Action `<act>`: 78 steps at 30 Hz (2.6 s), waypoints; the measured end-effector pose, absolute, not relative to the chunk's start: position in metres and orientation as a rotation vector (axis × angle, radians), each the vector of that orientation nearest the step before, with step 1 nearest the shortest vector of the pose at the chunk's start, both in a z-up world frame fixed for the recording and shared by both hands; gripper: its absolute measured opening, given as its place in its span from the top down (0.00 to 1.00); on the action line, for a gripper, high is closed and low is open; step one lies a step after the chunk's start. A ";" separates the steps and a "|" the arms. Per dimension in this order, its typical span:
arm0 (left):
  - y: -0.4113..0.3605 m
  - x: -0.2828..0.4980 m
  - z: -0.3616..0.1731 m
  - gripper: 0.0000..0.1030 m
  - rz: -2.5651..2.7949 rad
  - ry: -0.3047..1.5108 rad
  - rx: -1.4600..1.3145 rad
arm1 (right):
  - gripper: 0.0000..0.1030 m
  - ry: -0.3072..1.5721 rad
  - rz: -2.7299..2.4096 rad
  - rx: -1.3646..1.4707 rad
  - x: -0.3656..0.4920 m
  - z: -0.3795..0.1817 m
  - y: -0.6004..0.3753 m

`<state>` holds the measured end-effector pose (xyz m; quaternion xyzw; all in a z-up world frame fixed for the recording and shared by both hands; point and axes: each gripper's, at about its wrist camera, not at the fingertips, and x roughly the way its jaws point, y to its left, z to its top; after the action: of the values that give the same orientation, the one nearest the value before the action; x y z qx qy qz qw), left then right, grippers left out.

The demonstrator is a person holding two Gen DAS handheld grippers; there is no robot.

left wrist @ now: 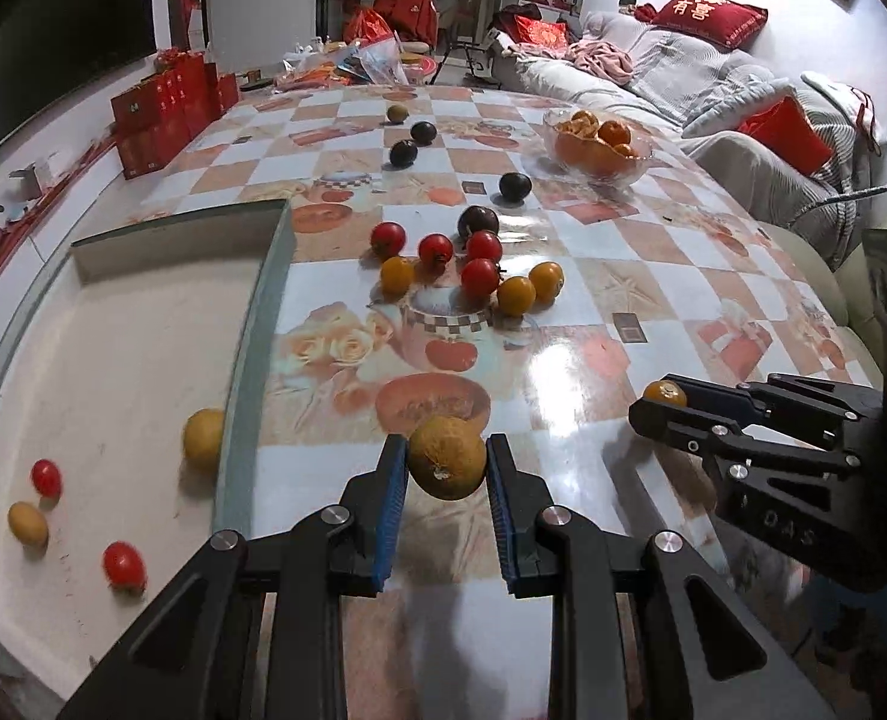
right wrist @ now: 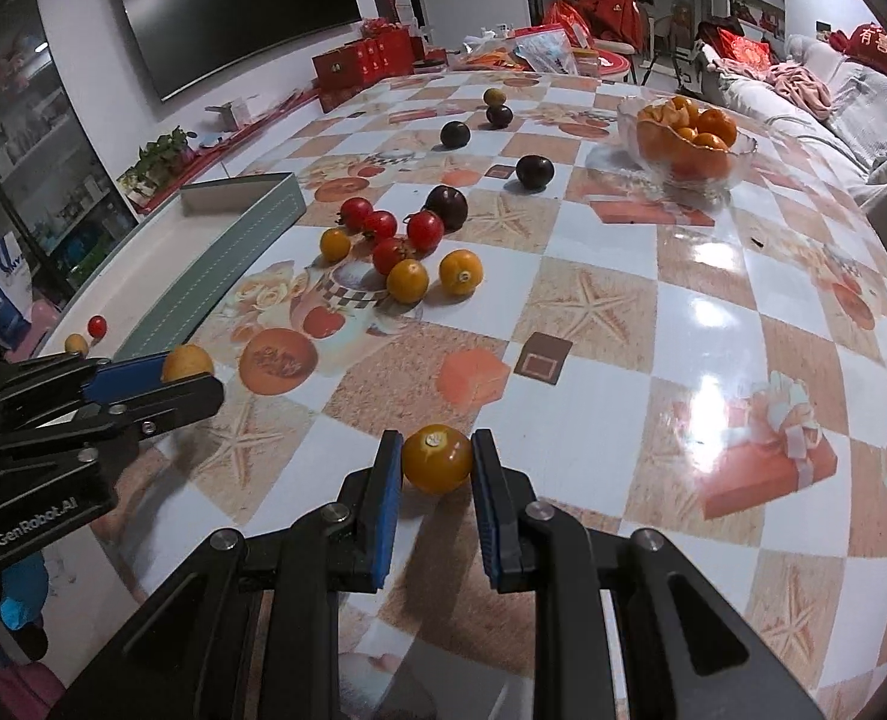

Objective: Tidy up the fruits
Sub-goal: 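Carry both fruits over the white tray and open both tools to drop them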

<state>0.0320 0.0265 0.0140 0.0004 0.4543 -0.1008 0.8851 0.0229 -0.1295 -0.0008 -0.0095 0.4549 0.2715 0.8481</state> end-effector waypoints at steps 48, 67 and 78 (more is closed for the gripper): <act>0.204 -0.005 0.031 0.73 0.022 0.851 -0.141 | 0.76 0.932 0.798 -0.165 -0.009 0.051 0.055; 0.197 0.087 0.008 0.73 0.089 1.008 -0.093 | 0.77 0.966 0.787 -0.238 0.034 0.026 0.099; 0.199 0.091 -0.003 0.38 0.121 1.053 -0.074 | 0.54 0.923 0.787 -0.329 0.023 0.023 0.106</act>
<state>0.0908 0.1992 -0.0026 -0.0352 0.5021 0.0575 0.8622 0.0229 0.1055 0.0230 -0.1541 0.4315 0.3679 0.8091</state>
